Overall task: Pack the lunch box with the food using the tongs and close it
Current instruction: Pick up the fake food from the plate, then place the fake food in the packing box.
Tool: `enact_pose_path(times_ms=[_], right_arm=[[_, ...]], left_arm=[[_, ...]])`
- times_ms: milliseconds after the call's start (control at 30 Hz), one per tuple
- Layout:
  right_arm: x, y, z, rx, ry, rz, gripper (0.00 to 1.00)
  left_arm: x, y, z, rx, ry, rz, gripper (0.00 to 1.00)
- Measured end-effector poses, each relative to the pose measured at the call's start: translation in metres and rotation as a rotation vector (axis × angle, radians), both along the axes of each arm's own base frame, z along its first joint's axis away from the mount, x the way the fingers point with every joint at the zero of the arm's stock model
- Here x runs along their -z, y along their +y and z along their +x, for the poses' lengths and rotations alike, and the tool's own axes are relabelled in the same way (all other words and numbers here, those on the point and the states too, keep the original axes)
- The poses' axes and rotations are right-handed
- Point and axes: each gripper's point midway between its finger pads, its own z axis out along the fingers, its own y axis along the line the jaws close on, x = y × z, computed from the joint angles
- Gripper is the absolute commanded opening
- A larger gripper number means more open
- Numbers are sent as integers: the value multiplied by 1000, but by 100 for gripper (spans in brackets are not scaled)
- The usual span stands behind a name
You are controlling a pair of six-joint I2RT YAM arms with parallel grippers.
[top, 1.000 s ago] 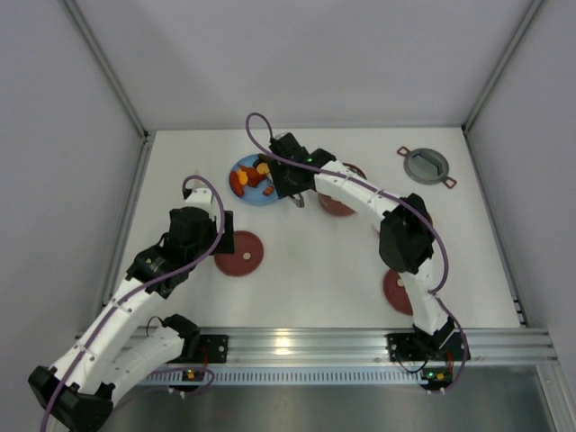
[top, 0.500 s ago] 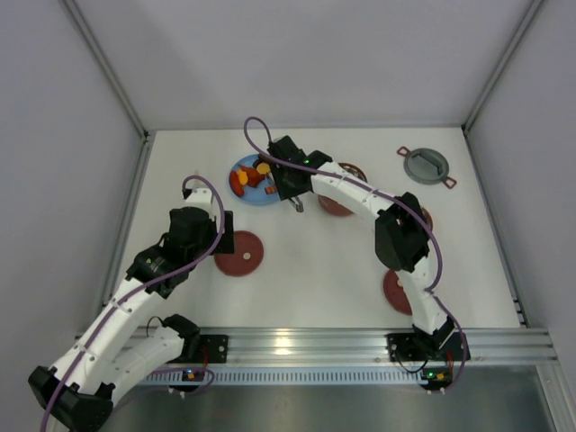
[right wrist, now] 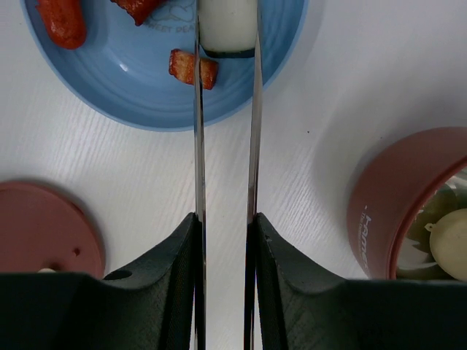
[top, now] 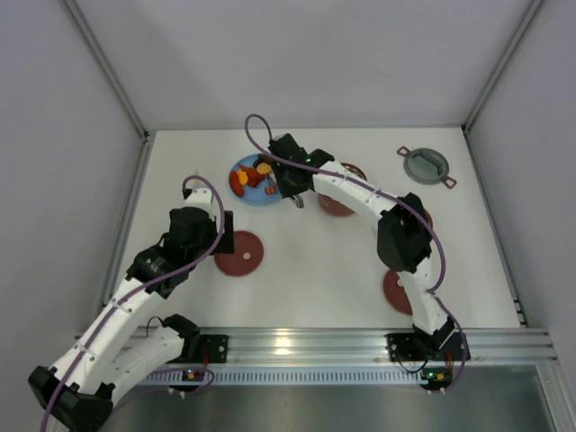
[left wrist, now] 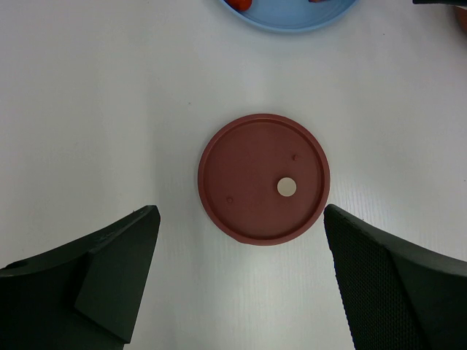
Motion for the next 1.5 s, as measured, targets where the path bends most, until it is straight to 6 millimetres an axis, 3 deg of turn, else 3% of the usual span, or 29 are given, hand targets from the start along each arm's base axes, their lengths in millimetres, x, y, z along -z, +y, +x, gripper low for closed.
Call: enact_pose_path(times_ms=[167, 500, 733, 833, 967, 1233, 1500], right_arm=[[-23, -2, -1, 4, -32, 23, 13], [-88, -19, -9, 26, -131, 83, 12], [-142, -80, -55, 90, -224, 105, 15], [-156, -108, -75, 130, -261, 114, 16], [-149, -135, -93, 170, -269, 95, 17], [-84, -165, -106, 214, -162, -17, 22], [-81, -172, -100, 244, -160, -14, 45]], left_arm=[[1, 0, 0, 0, 2, 1, 99], [1, 0, 0, 0, 3, 1, 99], [1, 0, 0, 3, 4, 0, 99], [2, -1, -1, 5, 5, -1, 99], [2, -1, -1, 6, 5, -2, 99], [2, -1, -1, 6, 5, -2, 99], [2, -1, -1, 6, 5, -2, 99]])
